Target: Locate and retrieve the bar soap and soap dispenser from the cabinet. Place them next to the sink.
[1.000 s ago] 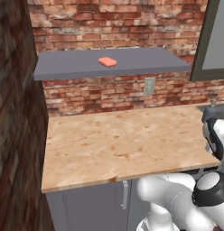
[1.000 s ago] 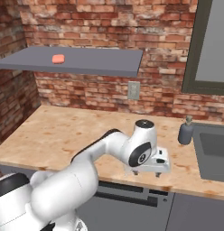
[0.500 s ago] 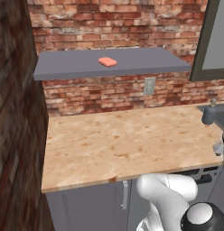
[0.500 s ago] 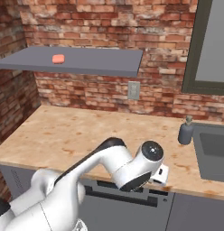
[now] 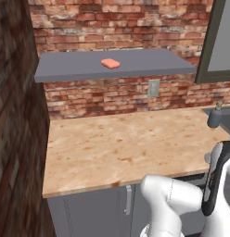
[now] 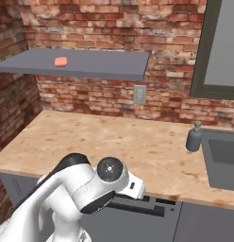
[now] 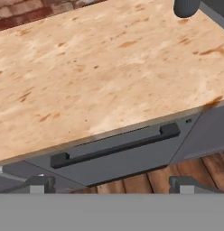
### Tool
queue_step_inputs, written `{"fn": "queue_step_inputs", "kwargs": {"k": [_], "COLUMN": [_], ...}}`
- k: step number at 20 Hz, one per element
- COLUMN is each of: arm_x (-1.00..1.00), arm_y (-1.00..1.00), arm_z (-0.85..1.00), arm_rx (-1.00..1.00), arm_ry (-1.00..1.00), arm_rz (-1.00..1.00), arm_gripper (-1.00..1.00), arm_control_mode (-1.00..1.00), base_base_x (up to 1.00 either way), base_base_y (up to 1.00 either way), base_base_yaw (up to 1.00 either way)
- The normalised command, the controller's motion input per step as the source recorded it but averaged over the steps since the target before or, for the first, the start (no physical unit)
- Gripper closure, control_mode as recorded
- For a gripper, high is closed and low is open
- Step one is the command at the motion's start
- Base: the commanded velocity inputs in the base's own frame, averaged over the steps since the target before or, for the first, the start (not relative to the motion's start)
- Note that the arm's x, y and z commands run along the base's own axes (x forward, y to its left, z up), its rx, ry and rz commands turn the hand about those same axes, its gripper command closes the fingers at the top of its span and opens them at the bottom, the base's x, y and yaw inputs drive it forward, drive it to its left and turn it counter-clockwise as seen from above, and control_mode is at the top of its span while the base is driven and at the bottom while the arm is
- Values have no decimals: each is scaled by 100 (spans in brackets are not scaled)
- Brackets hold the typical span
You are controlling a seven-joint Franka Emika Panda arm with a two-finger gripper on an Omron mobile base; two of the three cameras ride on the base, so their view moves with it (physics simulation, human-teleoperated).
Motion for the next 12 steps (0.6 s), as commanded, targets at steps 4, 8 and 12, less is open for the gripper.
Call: {"fn": "queue_step_inputs", "kwargs": {"k": [4, 8, 12], "arm_x": [-28, -15, -10], "arm_y": [72, 80, 82], "arm_z": [12, 25, 44], "arm_rx": [-7, -14, -30], "arm_ry": [-6, -3, 2], "arm_rz": [-13, -7, 1], "arm_gripper": [-100, -100, -100], "arm_control_mode": [-100, -100, -100], "base_base_x": [0, 0, 0], "base_base_y": [0, 0, 0], "base_base_yaw": [0, 0, 0]}}
